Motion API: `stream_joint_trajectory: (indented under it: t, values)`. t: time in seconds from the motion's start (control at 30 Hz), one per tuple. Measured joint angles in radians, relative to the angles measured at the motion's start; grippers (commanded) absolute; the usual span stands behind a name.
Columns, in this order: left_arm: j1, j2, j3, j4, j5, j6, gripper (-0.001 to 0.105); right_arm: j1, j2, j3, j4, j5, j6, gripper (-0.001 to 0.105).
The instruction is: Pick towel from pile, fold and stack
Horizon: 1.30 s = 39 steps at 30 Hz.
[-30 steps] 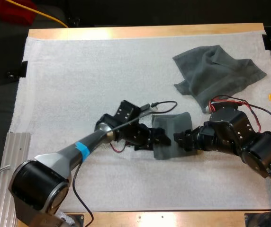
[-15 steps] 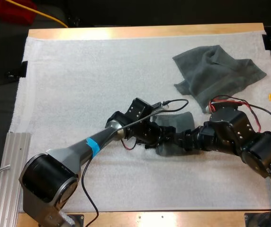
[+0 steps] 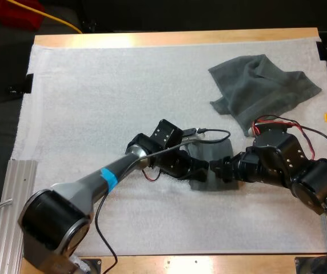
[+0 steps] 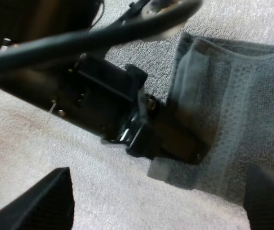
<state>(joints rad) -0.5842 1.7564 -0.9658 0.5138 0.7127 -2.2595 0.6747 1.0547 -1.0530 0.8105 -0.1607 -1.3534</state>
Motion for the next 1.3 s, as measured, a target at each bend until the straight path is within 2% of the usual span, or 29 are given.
stream_joint_trajectory:
  t: [0.33, 0.47, 0.7, 0.83, 1.07, 1.2, 1.3]
  values:
    - [0.128, -0.093, 0.0, 0.207, -0.062, 0.224, 0.0, 0.0, 0.0, 0.0, -0.077, -0.012, 0.104, 0.071]
    - [0.184, -0.115, 0.0, 0.322, -0.136, 0.341, 0.0, 0.0, 0.0, 0.0, -0.104, -0.022, 0.118, 0.071]
    - [0.269, -0.146, -0.002, 0.496, -0.343, 0.535, 0.0, 0.0, 0.0, 0.0, -0.12, -0.078, 0.119, 0.071]
    - [0.32, -0.146, -0.002, 0.539, -0.438, 0.593, 0.0, 0.0, 0.0, 0.0, -0.12, -0.103, 0.119, 0.071]
    - [0.429, -0.146, -0.002, 0.542, -0.575, 0.651, 0.0, 0.0, 0.0, 0.0, -0.12, -0.135, 0.119, 0.071]
    - [0.509, -0.146, -0.002, 0.544, -0.683, 0.665, 0.0, 0.0, 0.0, 0.0, -0.12, -0.145, 0.119, 0.071]
    - [0.57, -0.146, -0.002, 0.544, -0.71, 0.665, 0.0, 0.0, 0.0, 0.0, -0.12, -0.148, 0.119, 0.071]
